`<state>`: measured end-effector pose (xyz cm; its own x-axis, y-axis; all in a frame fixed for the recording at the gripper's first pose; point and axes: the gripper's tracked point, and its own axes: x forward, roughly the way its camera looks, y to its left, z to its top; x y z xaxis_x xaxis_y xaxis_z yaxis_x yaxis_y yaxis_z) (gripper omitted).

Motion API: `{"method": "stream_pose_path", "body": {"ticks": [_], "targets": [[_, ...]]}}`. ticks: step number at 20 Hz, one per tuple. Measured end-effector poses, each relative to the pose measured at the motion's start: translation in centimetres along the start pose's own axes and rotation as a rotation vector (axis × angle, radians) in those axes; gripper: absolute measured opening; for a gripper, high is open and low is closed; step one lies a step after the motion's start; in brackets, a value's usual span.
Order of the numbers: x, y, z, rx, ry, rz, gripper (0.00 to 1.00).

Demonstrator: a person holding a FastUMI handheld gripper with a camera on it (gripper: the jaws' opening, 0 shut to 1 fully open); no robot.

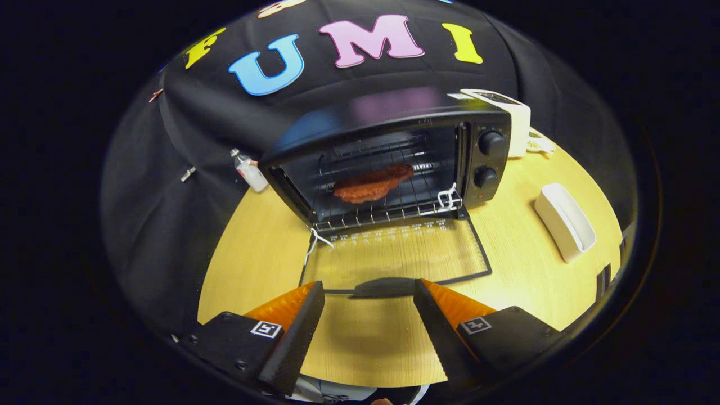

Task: Open the toaster oven, put the food inside, and close the toaster oven door.

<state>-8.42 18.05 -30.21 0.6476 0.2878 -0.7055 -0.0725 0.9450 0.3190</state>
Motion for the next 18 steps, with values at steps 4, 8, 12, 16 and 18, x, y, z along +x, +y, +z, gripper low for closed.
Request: {"method": "stream_pose_path", "body": {"ticks": [4, 8, 12, 16, 18], "targets": [[1.5, -1.7, -3.7, -0.039, 0.098, -0.060, 0.99], [3.4, -3.0, -5.4, -0.050, 0.150, -0.111, 0.99], [4.9, -3.6, -6.2, -0.093, 0.171, -0.150, 0.99], [5.6, -3.9, -5.3, -0.127, 0.139, -0.183, 0.99], [5.9, -4.1, -5.0, -0.112, 0.135, -0.192, 0.97]]}}
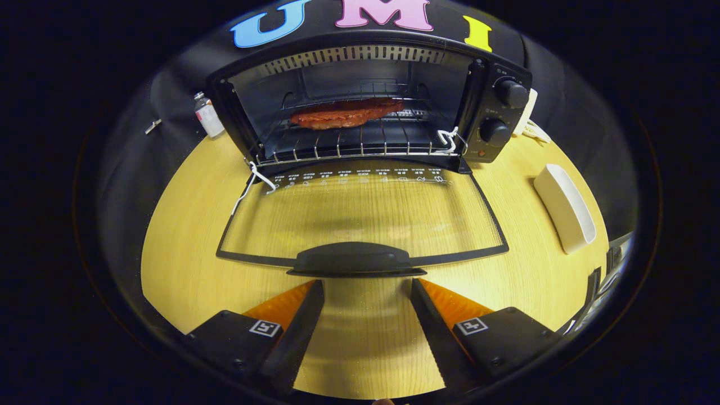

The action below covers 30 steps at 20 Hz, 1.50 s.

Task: Open the toaster oven, put the food inside, and close the toaster oven door.

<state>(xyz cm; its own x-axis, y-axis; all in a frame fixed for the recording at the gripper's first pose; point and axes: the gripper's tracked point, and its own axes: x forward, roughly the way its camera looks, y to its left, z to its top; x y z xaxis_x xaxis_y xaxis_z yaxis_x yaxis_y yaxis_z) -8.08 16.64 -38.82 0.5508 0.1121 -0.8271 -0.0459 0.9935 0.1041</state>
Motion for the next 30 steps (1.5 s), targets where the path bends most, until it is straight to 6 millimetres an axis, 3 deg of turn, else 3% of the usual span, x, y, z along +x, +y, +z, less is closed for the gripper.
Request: {"method": "stream_pose_path", "body": {"ticks": [6, 12, 22, 30], "targets": [[-1.0, 0.1, 0.4, 0.006, -0.009, 0.008, 0.98], [-3.5, 0.2, 2.0, 0.002, -0.081, 0.047, 0.98], [-7.4, 0.5, 6.6, 0.034, -0.250, 0.075, 0.99], [-8.6, 1.2, 10.5, 0.035, -0.335, 0.071, 0.99]]}}
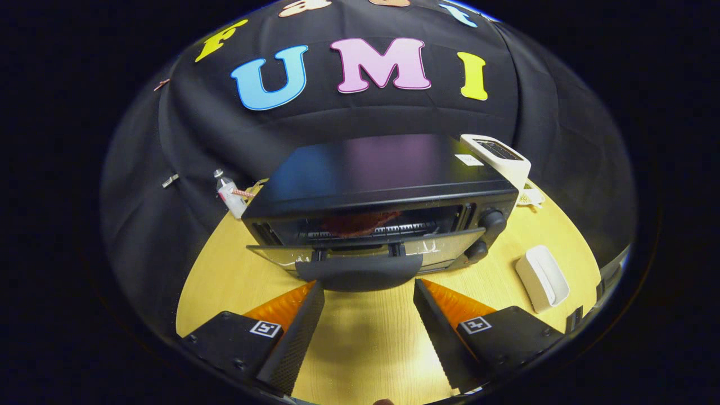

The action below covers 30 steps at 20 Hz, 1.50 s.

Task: Open the toaster oven, put the food inside, and close the toaster oven door.

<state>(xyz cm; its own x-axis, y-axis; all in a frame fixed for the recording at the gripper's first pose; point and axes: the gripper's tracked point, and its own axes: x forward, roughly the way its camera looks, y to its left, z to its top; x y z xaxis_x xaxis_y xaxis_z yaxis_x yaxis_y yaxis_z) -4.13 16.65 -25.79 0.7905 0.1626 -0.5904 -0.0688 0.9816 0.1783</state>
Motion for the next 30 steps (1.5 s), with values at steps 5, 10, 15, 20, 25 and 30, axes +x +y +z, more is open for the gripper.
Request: {"method": "stream_pose_path", "body": {"ticks": [5, 10, 15, 20, 25, 30], "targets": [[0.1, 0.5, 0.7, 0.000, -0.024, -0.001, 0.99], [-0.6, 0.1, 1.7, -0.004, -0.068, 0.000, 0.99], [-3.2, -1.7, 4.8, -0.001, -0.161, -0.014, 0.99], [-7.0, -3.4, 10.1, 0.027, -0.283, -0.013, 0.98], [-11.4, -5.3, 15.2, 0.023, -0.393, -0.030, 0.98], [-16.8, -6.1, 20.8, -0.061, -0.531, -0.051, 0.98]]}}
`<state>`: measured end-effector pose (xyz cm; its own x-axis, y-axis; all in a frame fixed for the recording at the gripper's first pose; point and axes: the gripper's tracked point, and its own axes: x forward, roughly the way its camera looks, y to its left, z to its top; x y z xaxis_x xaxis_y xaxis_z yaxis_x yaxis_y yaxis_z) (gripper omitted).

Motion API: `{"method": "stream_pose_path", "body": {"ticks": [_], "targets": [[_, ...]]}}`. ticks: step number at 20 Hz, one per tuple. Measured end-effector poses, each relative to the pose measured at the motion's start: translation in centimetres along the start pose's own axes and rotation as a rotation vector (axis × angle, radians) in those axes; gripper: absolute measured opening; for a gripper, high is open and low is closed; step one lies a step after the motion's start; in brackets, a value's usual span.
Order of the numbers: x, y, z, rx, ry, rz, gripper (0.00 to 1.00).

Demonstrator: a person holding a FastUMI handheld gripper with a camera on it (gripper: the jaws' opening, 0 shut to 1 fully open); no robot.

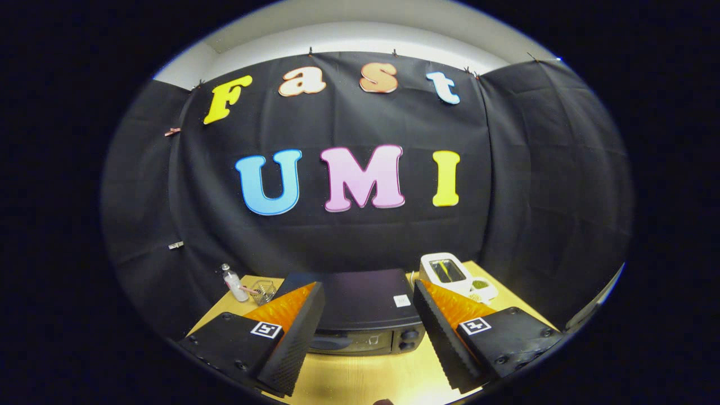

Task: Open the toaster oven, put the food inside, and close the toaster oven door.

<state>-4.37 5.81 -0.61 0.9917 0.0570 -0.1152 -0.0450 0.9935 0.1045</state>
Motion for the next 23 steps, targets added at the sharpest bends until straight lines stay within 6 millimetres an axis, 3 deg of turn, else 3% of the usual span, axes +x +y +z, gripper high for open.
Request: {"method": "stream_pose_path", "body": {"ticks": [4, 9, 13, 23], "targets": [[-1.3, -0.9, 4.4, -0.039, -0.084, -0.011, 0.98], [-2.3, -1.7, 7.5, -0.047, -0.149, -0.022, 0.98], [-2.3, -2.3, 8.2, -0.051, -0.159, -0.035, 0.98], [-2.0, -2.2, 8.0, -0.064, -0.150, -0.042, 0.98]]}}
